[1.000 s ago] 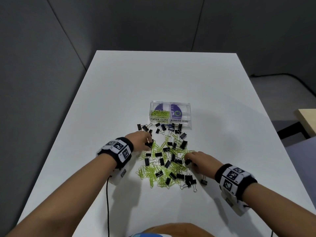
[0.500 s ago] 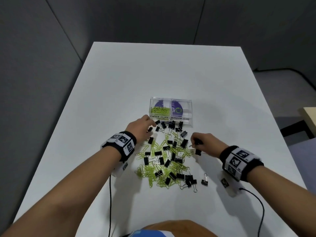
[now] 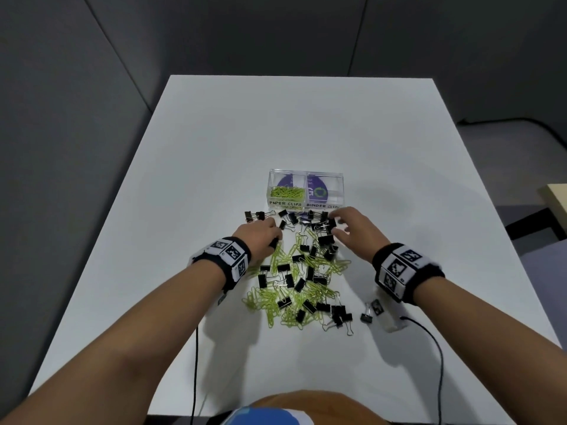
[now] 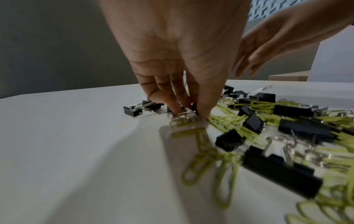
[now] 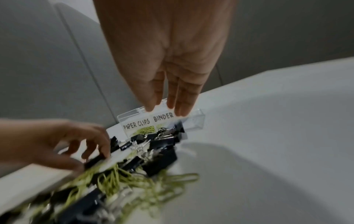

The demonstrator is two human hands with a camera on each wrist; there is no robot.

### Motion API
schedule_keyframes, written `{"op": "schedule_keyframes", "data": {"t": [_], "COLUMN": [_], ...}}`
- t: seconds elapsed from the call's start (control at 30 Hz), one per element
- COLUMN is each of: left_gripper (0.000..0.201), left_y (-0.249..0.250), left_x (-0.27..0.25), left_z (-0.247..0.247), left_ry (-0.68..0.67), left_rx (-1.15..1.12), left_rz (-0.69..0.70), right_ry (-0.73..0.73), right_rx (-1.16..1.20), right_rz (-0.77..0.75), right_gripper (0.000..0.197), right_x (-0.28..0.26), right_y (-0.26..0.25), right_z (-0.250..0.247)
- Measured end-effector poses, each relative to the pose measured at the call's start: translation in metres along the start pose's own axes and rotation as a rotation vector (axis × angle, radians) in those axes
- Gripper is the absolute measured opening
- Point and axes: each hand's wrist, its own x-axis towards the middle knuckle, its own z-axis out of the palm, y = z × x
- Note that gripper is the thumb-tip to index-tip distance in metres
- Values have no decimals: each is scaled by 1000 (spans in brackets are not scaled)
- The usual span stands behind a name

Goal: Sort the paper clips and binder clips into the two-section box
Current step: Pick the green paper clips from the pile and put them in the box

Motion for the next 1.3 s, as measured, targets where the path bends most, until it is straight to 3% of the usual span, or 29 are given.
{"op": "schedule_keyframes", "data": {"t": [0.13, 0.23, 0.37, 0.47, 0.67, 0.77, 0.93, 1.0, 1.07, 1.2, 1.3], "left_gripper": [37, 55, 50, 44, 47, 45, 50, 50, 48, 46, 48], "left_y": [6, 12, 33, 42, 47, 47, 44, 44, 45, 46, 49], "left_x": [5, 11, 6, -3, -13, -14, -15, -16, -16, -19, -19], "left_z": [-11, -15, -1, 17, 31, 31, 31, 31, 31, 29, 27], "left_ry": [96, 207, 143, 86, 109, 126, 94, 93, 93, 97, 86], "left_rx": [-31, -102, -150, -47, -70, -71, -36, -10, -11, -55, -70], "left_rz": [-33, -84, 33, 146, 100, 78, 101, 120, 119, 98, 84], "right_ry": [-300, -441, -582, -467, -348, -280, -39, 0, 21, -126, -150], "right_rx": [-361, -499, -591, -562, -537, -518, -528, -554, -567, -578, -523], "right_rz": [-129, -178, -227, -260, -312, -322, -357, -329, -320, -268, -215], "right_gripper": [25, 29, 39, 25, 11, 17, 29, 25, 22, 37, 33], "right_x": [-38, -67, -90, -90, -78, -65, -18, -2, 3, 1, 3], "right_y": [13, 21, 28, 35, 45, 35, 17, 12, 7, 5, 9], "right_z": [-10, -5, 12, 19, 29, 25, 11, 9, 9, 23, 28]}}
